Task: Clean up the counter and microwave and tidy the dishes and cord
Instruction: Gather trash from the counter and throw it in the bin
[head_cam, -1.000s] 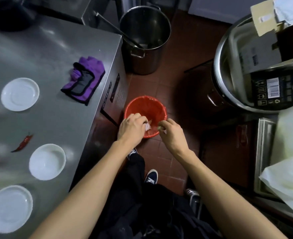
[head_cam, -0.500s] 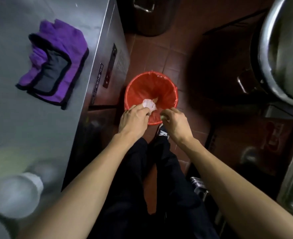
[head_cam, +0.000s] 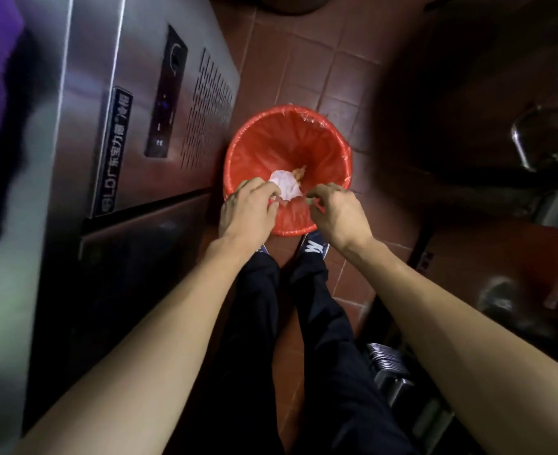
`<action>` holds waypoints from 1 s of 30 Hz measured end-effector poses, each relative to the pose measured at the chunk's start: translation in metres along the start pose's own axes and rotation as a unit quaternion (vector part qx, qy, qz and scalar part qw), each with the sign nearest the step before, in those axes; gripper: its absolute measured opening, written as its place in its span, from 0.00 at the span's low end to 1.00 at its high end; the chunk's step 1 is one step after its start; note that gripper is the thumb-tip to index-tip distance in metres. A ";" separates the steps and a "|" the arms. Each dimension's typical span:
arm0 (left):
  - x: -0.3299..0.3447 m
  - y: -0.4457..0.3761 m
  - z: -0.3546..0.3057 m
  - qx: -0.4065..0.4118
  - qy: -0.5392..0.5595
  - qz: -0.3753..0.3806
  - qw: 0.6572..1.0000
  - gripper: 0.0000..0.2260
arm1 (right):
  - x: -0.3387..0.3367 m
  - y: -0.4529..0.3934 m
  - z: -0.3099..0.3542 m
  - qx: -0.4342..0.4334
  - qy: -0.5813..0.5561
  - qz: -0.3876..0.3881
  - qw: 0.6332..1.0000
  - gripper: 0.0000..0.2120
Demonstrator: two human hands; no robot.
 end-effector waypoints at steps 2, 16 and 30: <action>0.008 -0.007 0.006 -0.009 -0.010 0.012 1.000 0.11 | 0.006 -0.009 -0.006 0.009 0.016 0.018 1.000 0.15; 0.020 0.000 -0.002 -0.008 -0.071 0.080 0.994 0.17 | 0.010 0.005 -0.016 0.029 0.063 0.067 0.995 0.20; -0.092 0.089 -0.064 0.001 -0.070 0.011 0.997 0.21 | -0.095 0.074 0.083 -0.130 0.100 0.021 0.986 0.18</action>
Point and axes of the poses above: each hand's wrist, its own y-axis away from the middle knuckle, its own x-axis out of the palm, z = x × y, the point moved 8 cm from there along -y, towards the middle knuckle, and after that the axes turned 1 degree about x, right-handed, at the moved point
